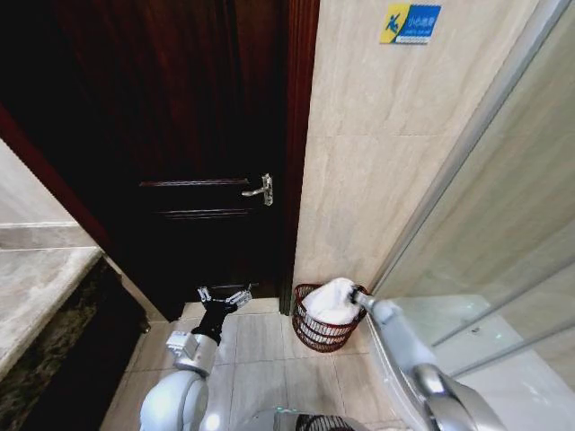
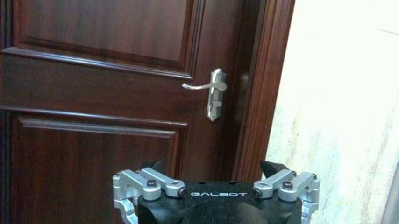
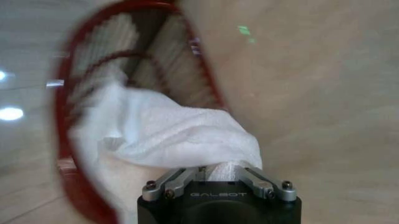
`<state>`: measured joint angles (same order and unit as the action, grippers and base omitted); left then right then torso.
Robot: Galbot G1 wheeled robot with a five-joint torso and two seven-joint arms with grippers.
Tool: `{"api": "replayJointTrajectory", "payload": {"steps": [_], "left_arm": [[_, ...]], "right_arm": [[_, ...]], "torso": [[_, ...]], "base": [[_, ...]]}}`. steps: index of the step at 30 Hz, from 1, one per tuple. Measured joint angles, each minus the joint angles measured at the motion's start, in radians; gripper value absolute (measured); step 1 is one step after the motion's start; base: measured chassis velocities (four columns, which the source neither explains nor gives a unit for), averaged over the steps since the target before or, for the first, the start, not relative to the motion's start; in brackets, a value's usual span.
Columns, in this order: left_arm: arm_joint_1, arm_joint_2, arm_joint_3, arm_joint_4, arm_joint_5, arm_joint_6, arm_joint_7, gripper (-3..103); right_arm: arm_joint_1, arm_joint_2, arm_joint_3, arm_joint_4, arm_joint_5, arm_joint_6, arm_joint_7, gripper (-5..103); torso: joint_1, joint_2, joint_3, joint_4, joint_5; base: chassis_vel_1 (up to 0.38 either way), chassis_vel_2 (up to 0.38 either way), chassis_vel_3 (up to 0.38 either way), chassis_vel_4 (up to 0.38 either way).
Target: Discard the used towel into the hamper.
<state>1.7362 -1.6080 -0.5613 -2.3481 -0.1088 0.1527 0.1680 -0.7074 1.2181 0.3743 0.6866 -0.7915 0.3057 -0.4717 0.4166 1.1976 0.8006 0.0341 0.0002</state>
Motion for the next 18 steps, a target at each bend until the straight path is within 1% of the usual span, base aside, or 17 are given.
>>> {"api": "replayJointTrajectory", "payload": {"steps": [1,2,3,4,5,6,7,8,9,10,11,12,13,14,15,17,18], "left_arm": [[0.0,0.0,0.0,0.0,0.0,0.0,0.0,100],[0.0,0.0,0.0,0.0,0.0,0.0,0.0,100],[0.0,0.0,0.0,0.0,0.0,0.0,0.0,100],[0.0,0.0,0.0,0.0,0.0,0.0,0.0,100],[0.0,0.0,0.0,0.0,0.0,0.0,0.0,100],[0.0,0.0,0.0,0.0,0.0,0.0,0.0,100],[0.0,0.0,0.0,0.0,0.0,0.0,0.0,100],[0.0,0.0,0.0,0.0,0.0,0.0,0.0,100],[0.0,0.0,0.0,0.0,0.0,0.0,0.0,100],[0.0,0.0,0.0,0.0,0.0,0.0,0.0,100],[0.0,0.0,0.0,0.0,0.0,0.0,0.0,100],[0.0,0.0,0.0,0.0,0.0,0.0,0.0,100],[0.0,0.0,0.0,0.0,0.0,0.0,0.0,100],[0.0,0.0,0.0,0.0,0.0,0.0,0.0,100],[0.0,0.0,0.0,0.0,0.0,0.0,0.0,100],[0.0,0.0,0.0,0.0,0.0,0.0,0.0,100],[0.0,0.0,0.0,0.0,0.0,0.0,0.0,100]], "right_arm": [[-0.008,0.003,0.008,-0.002,-0.001,0.039,-0.061,10],[-0.011,0.002,0.006,-0.002,0.027,0.065,-0.111,10],[-0.013,0.0,-0.004,-0.001,0.087,0.084,-0.158,10],[-0.013,0.0,-0.004,-0.001,0.087,0.084,-0.158,10],[-0.014,-0.001,-0.01,0.0,0.128,0.09,-0.183,10],[-0.01,0.002,-0.028,-0.005,0.243,0.086,-0.212,10],[-0.01,0.002,-0.028,-0.005,0.243,0.086,-0.212,10],[-0.007,0.005,-0.036,-0.008,0.281,0.071,-0.202,10],[-0.002,0.012,-0.056,-0.015,0.374,0.022,-0.157,10],[0.004,0.024,-0.078,-0.024,0.484,-0.05,-0.077,10],[0.012,0.035,-0.098,-0.037,0.566,-0.108,-0.016,10],[0.012,0.035,-0.098,-0.037,0.566,-0.108,-0.016,10],[0.016,0.039,-0.104,-0.043,0.589,-0.126,0.003,10],[0.027,0.048,-0.114,-0.061,0.64,-0.165,0.041,10],[0.045,0.064,-0.121,-0.096,0.708,-0.221,0.08,10],[0.061,0.082,-0.124,-0.133,0.798,-0.285,0.098,10],[0.061,0.082,-0.124,-0.133,0.798,-0.285,0.098,10]], "torso": [[0.0,0.0,0.0,0.0005,0.0007],[0.0,0.0,0.0,0.0015,0.0004],[0.0,0.0,0.0,0.0017,-0.0002],[0.0,0.0,0.0,0.0017,-0.0002],[0.0,0.0,0.0,0.0016,-0.0002],[0.0,0.0,0.0,0.0013,-0.0001],[0.0,0.0,0.0,0.0013,-0.0001],[0.0,0.0,0.0,0.0014,-0.0005],[0.0,0.0,0.0,0.0015,-0.0003],[0.0,0.0,0.0,0.0013,-0.0002],[0.0,0.0,0.0,0.0014,0.0],[0.0,0.0,0.0,0.0014,0.0],[0.0,0.0,0.0,0.0015,0.0],[0.0,0.0,0.0,0.0014,-0.0002],[0.0,0.0,0.0,0.0013,-0.0005],[0.0,0.0,0.0,0.0013,-0.0004],[0.0,0.0,0.0,0.0013,-0.0004]], "base": [[0.0,0.0,0.0,0.0],[0.0,0.0,0.0,0.0],[0.0,0.0,0.0,0.0],[0.0,0.0,0.0,0.0],[0.0,0.0,0.0,0.0],[0.0,0.0,0.0,0.0],[0.0,0.0,0.0,0.0],[0.0,0.0,0.0,0.0],[0.0,0.0,0.0,0.0],[0.0,0.0,0.0,0.0],[0.0,0.0,0.0,0.0],[0.0,0.0,0.0,0.0],[0.0,0.0,0.0,0.0],[0.0,0.0,0.0,0.0],[0.0,0.0,0.0,0.0],[0.0,0.0,0.0,0.0],[0.0,0.0,0.0,0.0]]}}
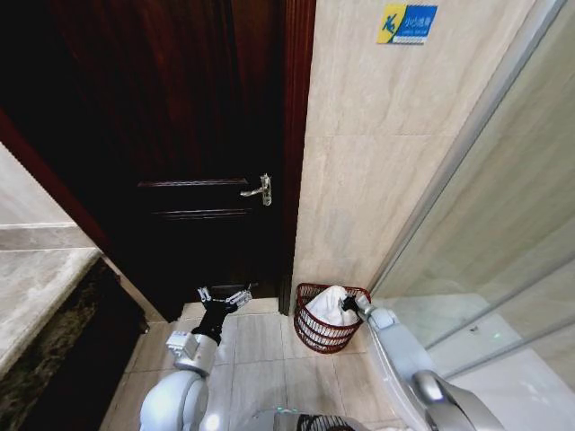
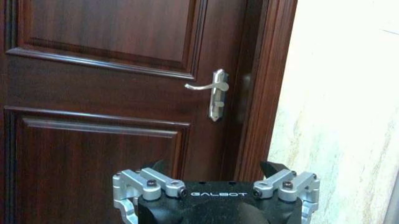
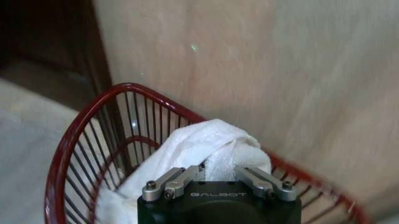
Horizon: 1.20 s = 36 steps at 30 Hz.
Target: Discard the used towel into the hamper.
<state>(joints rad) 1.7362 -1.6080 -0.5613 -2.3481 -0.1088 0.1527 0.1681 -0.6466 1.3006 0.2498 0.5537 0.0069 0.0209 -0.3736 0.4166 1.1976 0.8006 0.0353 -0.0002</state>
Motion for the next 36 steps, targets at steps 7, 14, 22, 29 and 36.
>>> {"api": "replayJointTrajectory", "payload": {"steps": [7,14,22,29,36], "left_arm": [[0.0,0.0,0.0,0.0,0.0,0.0,0.0,100],[0.0,0.0,0.0,0.0,0.0,0.0,0.0,100],[0.0,0.0,0.0,0.0,0.0,0.0,0.0,100],[0.0,0.0,0.0,0.0,0.0,0.0,0.0,100],[0.0,0.0,0.0,0.0,0.0,0.0,0.0,100]], "right_arm": [[0.075,0.087,0.011,-0.199,0.294,-0.087,0.076,10],[0.118,0.133,0.025,-0.254,0.293,-0.119,0.146,10],[0.102,0.117,0.039,-0.216,0.11,-0.085,0.158,18],[0.025,0.057,0.06,-0.094,0.004,-0.07,0.031,39],[-0.002,0.048,0.06,-0.024,-0.046,-0.074,0.076,66]], "torso": [[0.0,0.0,0.0,0.0,0.0007],[0.0,0.0,0.0,0.0002,0.0001],[0.0,0.0,0.0,0.0009,0.0006],[0.0,0.0,0.0,-0.0012,0.0002],[0.0,0.0,0.0,0.0005,0.0008]], "base": [[0.0,0.0,0.0,0.0],[0.0,0.0,0.0,0.0],[0.0,0.0,0.0,0.0],[0.0,0.0,0.0,0.0],[0.0,0.0,0.0,0.0]]}}
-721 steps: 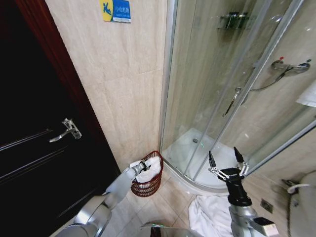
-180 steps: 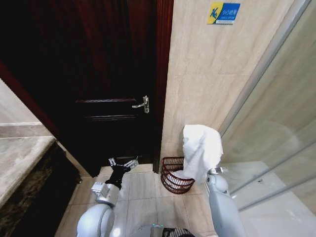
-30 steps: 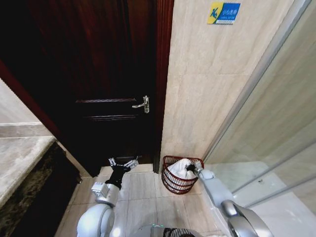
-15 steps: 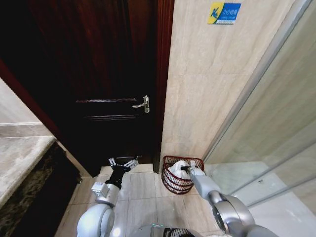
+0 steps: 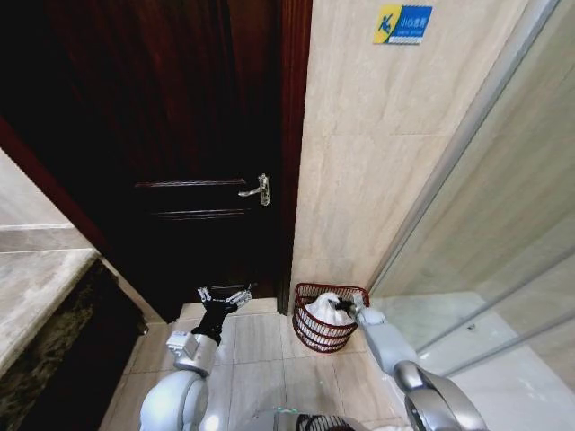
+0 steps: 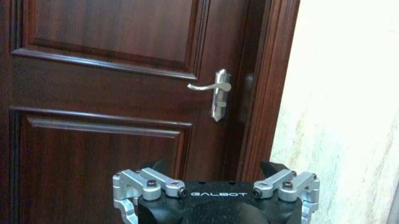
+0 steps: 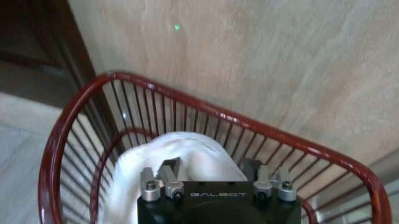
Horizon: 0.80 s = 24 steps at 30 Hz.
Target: Discard the used towel into the hamper.
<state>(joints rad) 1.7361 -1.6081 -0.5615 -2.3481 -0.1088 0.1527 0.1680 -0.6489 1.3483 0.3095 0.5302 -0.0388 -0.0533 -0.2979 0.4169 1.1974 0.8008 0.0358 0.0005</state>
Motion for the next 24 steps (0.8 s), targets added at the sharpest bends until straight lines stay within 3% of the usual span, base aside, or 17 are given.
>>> {"api": "replayJointTrajectory", "payload": {"steps": [3,6,10,12,13,15,19,23,24], "left_arm": [[0.0,0.0,0.0,0.0,0.0,0.0,0.0,100],[0.0,0.0,0.0,0.0,0.0,0.0,0.0,100],[0.0,0.0,0.0,0.0,0.0,0.0,0.0,100],[0.0,0.0,0.0,0.0,0.0,0.0,0.0,100],[0.0,0.0,0.0,0.0,0.0,0.0,0.0,100],[0.0,0.0,0.0,0.0,0.0,0.0,0.0,100],[0.0,0.0,0.0,0.0,0.0,0.0,0.0,100],[0.0,0.0,0.0,0.0,0.0,0.0,0.0,100],[0.0,0.0,0.0,0.0,0.0,0.0,0.0,100]], "right_arm": [[-0.053,-0.025,-0.008,0.097,0.059,-0.02,-0.035,77],[-0.113,-0.045,-0.001,0.177,0.132,0.01,-0.026,94],[-0.185,-0.06,0.028,0.249,0.218,0.054,-0.002,97],[-0.289,-0.059,0.096,0.371,0.272,0.071,0.02,100],[-0.289,-0.059,0.096,0.371,0.272,0.071,0.02,100],[-0.402,-0.045,0.166,0.521,0.273,0.143,0.026,100],[-0.539,-0.025,0.227,0.717,0.282,0.181,0.026,100],[-0.756,0.031,0.291,1.006,0.336,0.239,-0.001,100],[-0.756,0.031,0.291,1.006,0.336,0.239,-0.001,100]], "torso": [[0.0,0.0,0.0,-0.0015,-0.0014],[0.0,0.0,0.0,-0.0001,-0.0003],[0.0,0.0,0.0,-0.0003,-0.0006],[0.0,0.0,0.0,-0.0009,-0.0004],[0.0,0.0,0.0,-0.0009,-0.0004],[0.0,0.0,0.0,-0.0007,-0.0005],[0.0,0.0,0.0,0.0,-0.0007],[0.0,0.0,0.0,-0.0009,-0.0008],[0.0,0.0,0.0,-0.0009,-0.0008]], "base": [[0.0,0.0,0.0,0.0],[0.0,0.0,0.0,0.0],[0.0,0.0,0.0,0.0],[0.0,0.0,0.0,0.0],[0.0,0.0,0.0,0.0],[0.0,0.0,0.0,0.0],[0.0,0.0,0.0,0.0],[0.0,0.0,0.0,0.0],[0.0,0.0,0.0,0.0]]}}
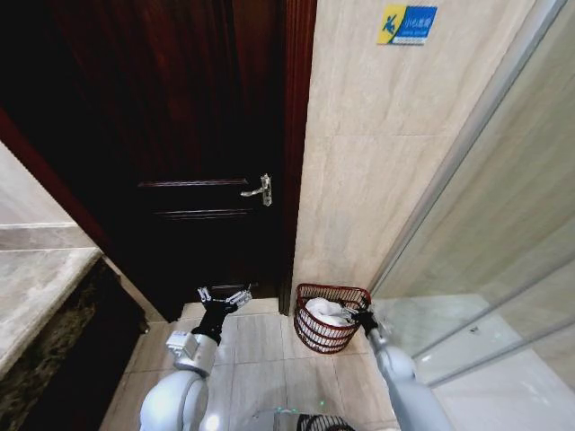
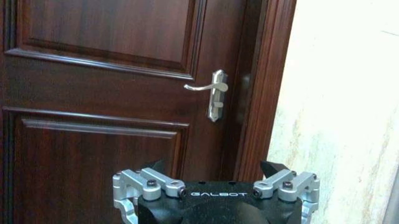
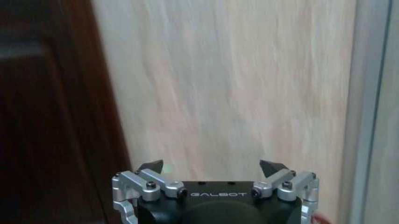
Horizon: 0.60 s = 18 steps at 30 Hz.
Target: Discard the used towel into the hamper.
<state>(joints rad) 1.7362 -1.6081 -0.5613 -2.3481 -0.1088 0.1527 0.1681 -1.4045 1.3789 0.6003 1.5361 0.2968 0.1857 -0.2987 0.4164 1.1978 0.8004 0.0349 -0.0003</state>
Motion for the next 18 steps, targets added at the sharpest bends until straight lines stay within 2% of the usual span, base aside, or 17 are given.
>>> {"api": "replayJointTrajectory", "payload": {"steps": [4,6,8,11,18], "left_arm": [[0.0,0.0,0.0,0.0,0.0,0.0,0.0,100],[0.0,0.0,0.0,0.0,0.0,0.0,0.0,100],[0.0,0.0,0.0,0.0,0.0,0.0,0.0,100],[0.0,0.0,0.0,0.0,0.0,0.0,0.0,100],[0.0,0.0,0.0,0.0,0.0,0.0,0.0,100]], "right_arm": [[-0.111,0.039,0.004,0.19,-0.005,0.013,0.029,100],[-0.172,0.058,0.016,0.295,-0.005,0.015,0.018,100],[-0.193,0.064,0.018,0.323,-0.007,0.025,0.018,100],[-0.255,0.097,0.023,0.423,-0.036,0.11,0.055,100],[-0.37,0.145,0.054,0.563,-0.079,0.166,0.021,100]], "torso": [[0.0,0.0,0.0,0.0003,0.0002],[0.0,0.0,0.0,0.0007,-0.0002],[0.0,0.0,0.0,0.0006,0.0001],[0.0,0.0,0.0,0.0007,0.0006],[0.0,0.0,0.0,0.0003,0.0003]], "base": [[0.0,0.0,0.0,0.0],[0.0,0.0,0.0,0.0],[0.0,0.0,0.0,0.0],[0.0,0.0,0.0,0.0],[0.0,0.0,0.0,0.0]]}}
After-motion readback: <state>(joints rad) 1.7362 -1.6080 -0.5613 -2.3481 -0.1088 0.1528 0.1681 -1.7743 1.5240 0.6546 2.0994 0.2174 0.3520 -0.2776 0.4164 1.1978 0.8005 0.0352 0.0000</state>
